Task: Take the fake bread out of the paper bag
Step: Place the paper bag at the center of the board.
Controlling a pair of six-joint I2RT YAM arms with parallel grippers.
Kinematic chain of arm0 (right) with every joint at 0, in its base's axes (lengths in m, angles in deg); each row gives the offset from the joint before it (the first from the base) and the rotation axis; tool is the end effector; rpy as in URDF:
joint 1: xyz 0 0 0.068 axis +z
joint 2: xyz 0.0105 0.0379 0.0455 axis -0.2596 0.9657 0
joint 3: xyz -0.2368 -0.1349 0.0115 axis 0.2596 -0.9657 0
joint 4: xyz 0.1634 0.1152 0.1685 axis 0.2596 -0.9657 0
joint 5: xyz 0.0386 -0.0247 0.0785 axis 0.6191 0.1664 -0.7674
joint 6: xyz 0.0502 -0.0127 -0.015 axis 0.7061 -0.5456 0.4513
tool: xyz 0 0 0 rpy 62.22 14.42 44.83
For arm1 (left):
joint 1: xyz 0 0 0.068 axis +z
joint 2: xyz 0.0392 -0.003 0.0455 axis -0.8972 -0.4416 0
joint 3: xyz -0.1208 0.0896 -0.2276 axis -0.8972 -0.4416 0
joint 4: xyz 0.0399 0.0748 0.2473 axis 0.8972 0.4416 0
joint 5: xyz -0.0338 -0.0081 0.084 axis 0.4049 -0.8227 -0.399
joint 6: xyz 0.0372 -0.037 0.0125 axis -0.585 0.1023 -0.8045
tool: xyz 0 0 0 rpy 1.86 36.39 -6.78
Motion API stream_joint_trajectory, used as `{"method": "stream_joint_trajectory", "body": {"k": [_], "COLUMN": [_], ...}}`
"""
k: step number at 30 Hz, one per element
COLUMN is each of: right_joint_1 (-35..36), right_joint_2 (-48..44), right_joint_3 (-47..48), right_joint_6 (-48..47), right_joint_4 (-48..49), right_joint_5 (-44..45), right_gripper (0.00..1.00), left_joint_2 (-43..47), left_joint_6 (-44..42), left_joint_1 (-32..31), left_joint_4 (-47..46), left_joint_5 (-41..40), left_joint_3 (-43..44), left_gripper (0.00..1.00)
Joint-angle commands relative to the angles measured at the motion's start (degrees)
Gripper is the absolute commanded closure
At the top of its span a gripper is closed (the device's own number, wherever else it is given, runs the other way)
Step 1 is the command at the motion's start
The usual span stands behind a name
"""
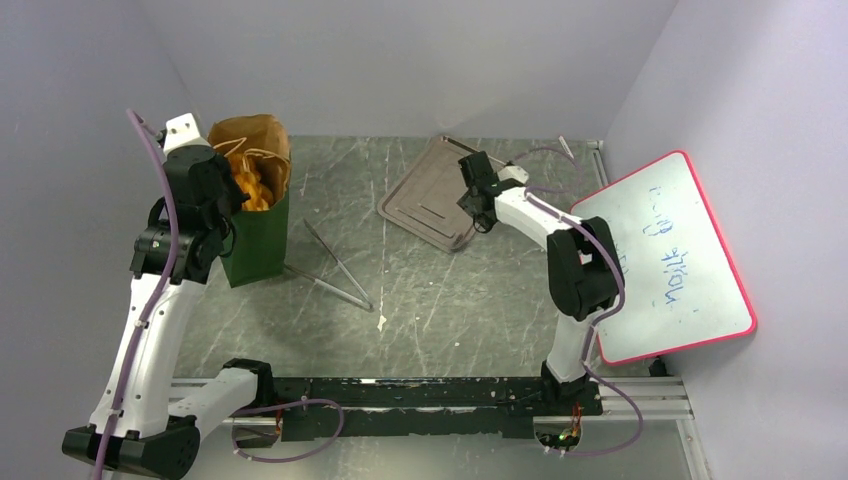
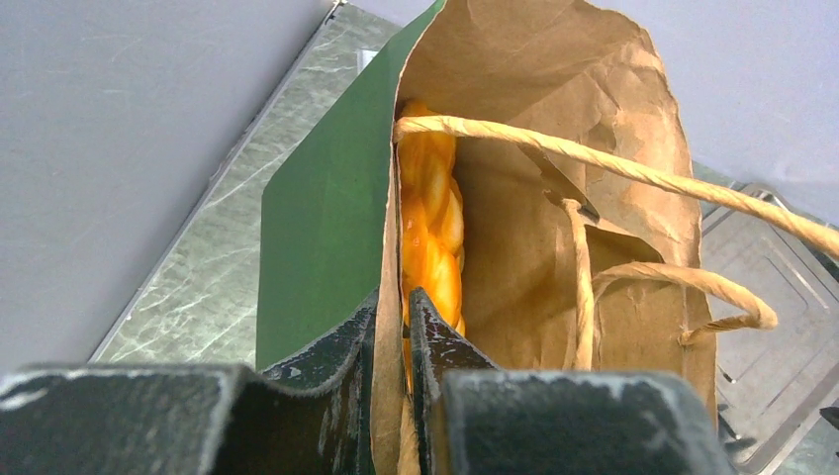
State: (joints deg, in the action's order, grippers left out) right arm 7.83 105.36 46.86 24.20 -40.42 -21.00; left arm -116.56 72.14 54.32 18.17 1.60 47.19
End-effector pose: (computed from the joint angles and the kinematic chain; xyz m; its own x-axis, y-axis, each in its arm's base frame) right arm 0.3718 0.1410 0.2014 -0.4521 0.7222 -0.5235 0.6673 0.6633 0.3387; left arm 0.1889 -0.0152 0.4304 -0.2277 -0.2977 -0.9271 -0.3846 0.9022 -0.1952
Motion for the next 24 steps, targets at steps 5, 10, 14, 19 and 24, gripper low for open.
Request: {"method": "stream_joint_trajectory", "body": {"k": [5,10,14,19,24], "right_joint_1": [9.3,14.5,17.0,17.7,17.6], "right_joint_2": [1.4,7.2,9.5,11.9,14.7], "right_joint_3": [3.7,11.0,11.1,10.7,12.1], "right_joint_6": [-38.2,-50.0,-56.4,-62.6,-66.0], "right_joint_4": [11.4,8.4,9.0,10.1,10.9], "right_joint_5": [-7.2,-10.0,-12.0,-12.7,-11.1], "right_gripper": [0.47,0.47,0.46,0.42,0.38], "left_joint_2": [1.7,2.4,3.3,4.1,4.5], "left_joint_6": [2.7,2.9,3.0,3.7,3.9], "left_joint_1": [-0.2,-0.2,-0.2,-0.2,-0.2], "left_joint_4": [-2.8,-1.6,-0.9,-0.1,0.2], "left_joint_5": [-2.4,-2.9,-2.8,-2.3,-2.0], "left_joint_3": [0.6,0.9,0.9,0.6,-0.1], "left_gripper": [0.93,0.93,0.93,0.93,0.93]}}
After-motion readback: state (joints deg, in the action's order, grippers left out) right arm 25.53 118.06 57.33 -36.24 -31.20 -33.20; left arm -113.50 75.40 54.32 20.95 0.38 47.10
